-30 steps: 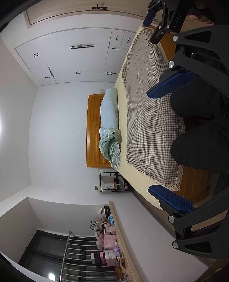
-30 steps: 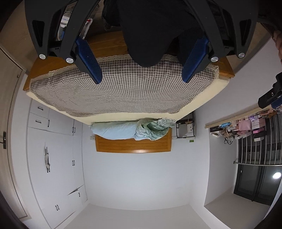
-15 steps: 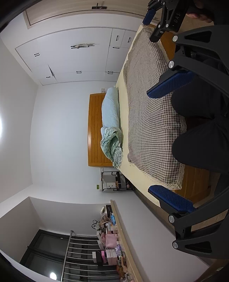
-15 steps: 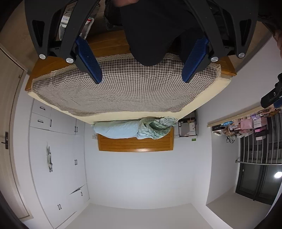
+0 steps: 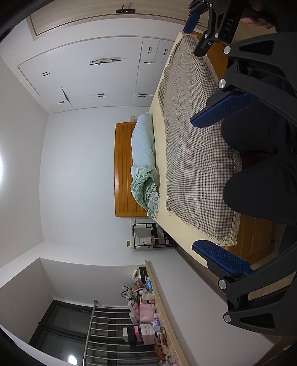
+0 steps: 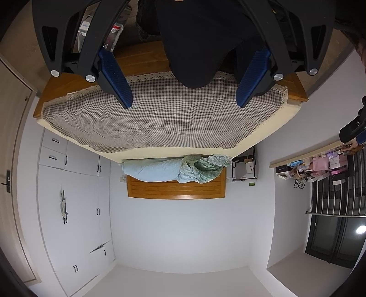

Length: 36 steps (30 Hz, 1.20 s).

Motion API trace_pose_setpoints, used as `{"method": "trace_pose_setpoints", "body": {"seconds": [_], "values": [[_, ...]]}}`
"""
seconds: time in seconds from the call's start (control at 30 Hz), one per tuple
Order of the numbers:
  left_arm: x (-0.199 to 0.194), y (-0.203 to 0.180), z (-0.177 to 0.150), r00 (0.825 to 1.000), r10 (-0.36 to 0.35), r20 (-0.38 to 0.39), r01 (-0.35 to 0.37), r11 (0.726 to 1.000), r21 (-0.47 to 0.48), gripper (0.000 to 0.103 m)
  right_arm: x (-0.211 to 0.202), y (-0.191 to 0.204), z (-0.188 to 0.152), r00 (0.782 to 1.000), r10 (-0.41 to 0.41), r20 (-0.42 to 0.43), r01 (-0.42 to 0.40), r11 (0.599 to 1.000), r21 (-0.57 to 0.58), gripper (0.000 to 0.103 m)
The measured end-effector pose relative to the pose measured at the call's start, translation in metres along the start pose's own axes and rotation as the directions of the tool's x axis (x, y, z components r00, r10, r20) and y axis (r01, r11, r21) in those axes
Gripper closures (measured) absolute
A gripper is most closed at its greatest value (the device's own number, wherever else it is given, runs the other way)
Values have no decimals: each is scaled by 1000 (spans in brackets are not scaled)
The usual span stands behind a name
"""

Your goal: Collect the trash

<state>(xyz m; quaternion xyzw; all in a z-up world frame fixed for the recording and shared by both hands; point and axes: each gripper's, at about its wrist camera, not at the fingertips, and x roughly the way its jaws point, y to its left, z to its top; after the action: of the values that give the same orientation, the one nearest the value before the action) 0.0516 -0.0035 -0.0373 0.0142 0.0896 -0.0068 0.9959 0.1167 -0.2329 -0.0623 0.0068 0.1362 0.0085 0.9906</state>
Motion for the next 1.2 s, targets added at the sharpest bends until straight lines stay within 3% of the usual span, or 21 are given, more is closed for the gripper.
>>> {"method": "trace_pose_setpoints", "body": {"seconds": [1.2], "values": [[-1,-4,-1,1000,4,5,-4,1000,10,7,-4,-6,1,1000,4,-16,-4,1000,-4,15]]}}
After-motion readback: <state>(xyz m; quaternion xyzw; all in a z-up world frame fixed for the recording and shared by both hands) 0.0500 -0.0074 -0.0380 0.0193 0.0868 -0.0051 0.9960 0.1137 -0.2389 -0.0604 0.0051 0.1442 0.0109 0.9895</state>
